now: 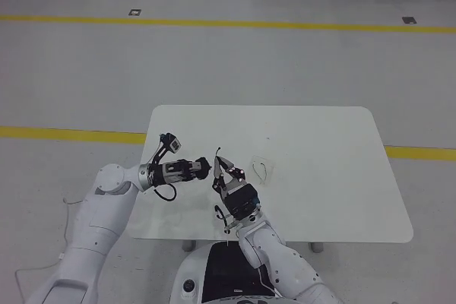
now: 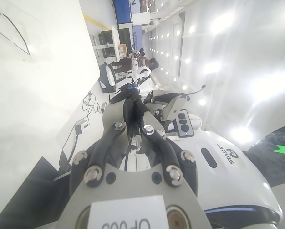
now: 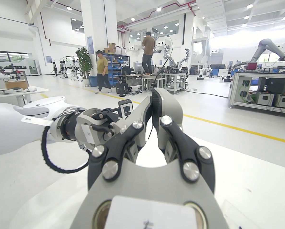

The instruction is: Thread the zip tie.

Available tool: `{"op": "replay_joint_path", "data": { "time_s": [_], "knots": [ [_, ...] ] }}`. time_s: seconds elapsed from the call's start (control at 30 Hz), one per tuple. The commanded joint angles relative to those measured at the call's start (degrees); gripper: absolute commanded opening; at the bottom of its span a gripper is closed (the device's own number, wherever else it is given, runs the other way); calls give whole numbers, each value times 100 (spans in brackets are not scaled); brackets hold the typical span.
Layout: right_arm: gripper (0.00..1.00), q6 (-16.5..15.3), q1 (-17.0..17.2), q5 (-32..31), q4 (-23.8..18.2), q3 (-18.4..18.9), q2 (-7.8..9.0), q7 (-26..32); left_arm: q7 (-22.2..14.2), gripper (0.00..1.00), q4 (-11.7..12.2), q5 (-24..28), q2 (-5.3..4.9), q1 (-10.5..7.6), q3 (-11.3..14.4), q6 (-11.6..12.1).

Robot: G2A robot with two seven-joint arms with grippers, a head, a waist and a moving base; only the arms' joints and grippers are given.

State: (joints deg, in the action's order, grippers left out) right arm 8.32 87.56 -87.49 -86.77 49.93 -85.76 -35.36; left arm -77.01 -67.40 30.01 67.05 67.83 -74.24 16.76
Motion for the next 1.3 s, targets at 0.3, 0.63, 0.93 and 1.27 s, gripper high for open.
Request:
{"op": "replay_joint_path", "data": {
  "time_s": [0.3,0.63,0.93,1.27],
  "knots": [
    [0,0,0,0,0,0,0,0,286,0,-387,-32,-90,255,31,119],
    [0,0,0,0,0,0,0,0,650,0,-447,105,-120,321,144,172],
    [0,0,0,0,0,0,0,0,835,0,-542,29,-154,383,188,231],
    [0,60,0,-161,-56,8,11,189,835,0,-542,29,-154,383,188,231]
  ]
}}
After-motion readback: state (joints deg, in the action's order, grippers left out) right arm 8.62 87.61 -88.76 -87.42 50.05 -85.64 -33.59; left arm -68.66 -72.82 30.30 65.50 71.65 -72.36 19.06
